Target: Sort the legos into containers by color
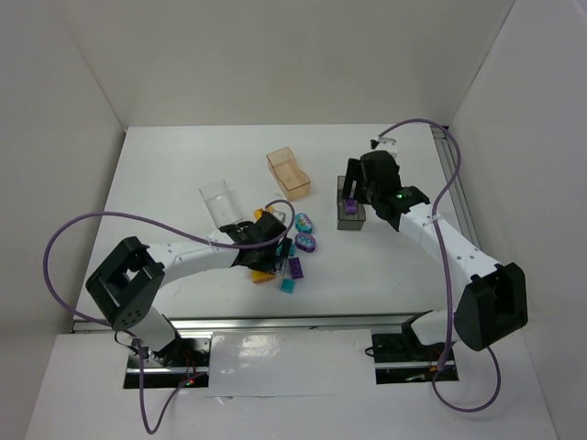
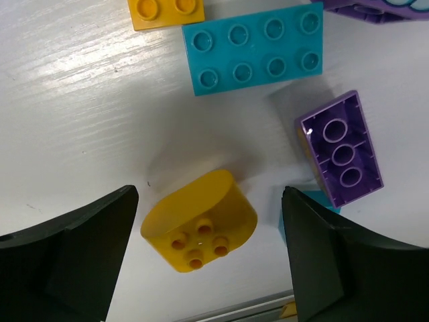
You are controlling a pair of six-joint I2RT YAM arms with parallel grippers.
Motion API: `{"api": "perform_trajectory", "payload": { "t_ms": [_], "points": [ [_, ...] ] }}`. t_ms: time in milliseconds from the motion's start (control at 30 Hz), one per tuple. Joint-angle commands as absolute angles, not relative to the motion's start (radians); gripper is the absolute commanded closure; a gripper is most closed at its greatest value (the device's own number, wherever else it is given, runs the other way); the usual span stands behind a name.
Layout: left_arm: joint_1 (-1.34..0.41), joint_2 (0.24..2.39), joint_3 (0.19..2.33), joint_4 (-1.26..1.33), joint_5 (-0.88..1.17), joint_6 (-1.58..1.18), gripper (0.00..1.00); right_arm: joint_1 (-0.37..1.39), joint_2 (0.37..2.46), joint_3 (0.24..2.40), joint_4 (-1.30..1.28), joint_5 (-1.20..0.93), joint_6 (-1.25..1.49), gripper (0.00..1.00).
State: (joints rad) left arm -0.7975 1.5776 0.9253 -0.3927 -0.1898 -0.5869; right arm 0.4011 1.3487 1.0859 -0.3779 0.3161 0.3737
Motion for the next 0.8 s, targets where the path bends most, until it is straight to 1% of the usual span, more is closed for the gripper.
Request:
{"api": "perform_trajectory", "payload": {
  "t_ms": [0, 233, 367, 533, 767],
  "points": [
    [-0.799, 1.569, 0.937, -0.43, -0.209, -0.635, 0.0, 0.405, 1.33, 1.075, -0.373, 0.301, 0.38, 0.17],
    [-0.799, 1.558, 0.937, -0.477, -0.196, -0.611, 0.0, 0.405, 1.33, 1.057, -0.362, 0.291, 0.39, 0.17],
    [-0.837, 1.559, 0.928, -0.477, -0.172, -0.611, 0.0, 0.405, 1.339, 1.048, -0.362, 0.273, 0.39, 0.16],
    [-0.859, 1.586, 0.939, -0.477, -0.163, -0.62, 0.07, 0.405, 1.348, 1.048, -0.353, 0.273, 0.399, 0.16],
    [-0.897, 1.608, 0.969, -0.486, -0.141, -0.652, 0.11, 0.405, 1.348, 1.029, -0.353, 0.273, 0.399, 0.14]
  ]
}}
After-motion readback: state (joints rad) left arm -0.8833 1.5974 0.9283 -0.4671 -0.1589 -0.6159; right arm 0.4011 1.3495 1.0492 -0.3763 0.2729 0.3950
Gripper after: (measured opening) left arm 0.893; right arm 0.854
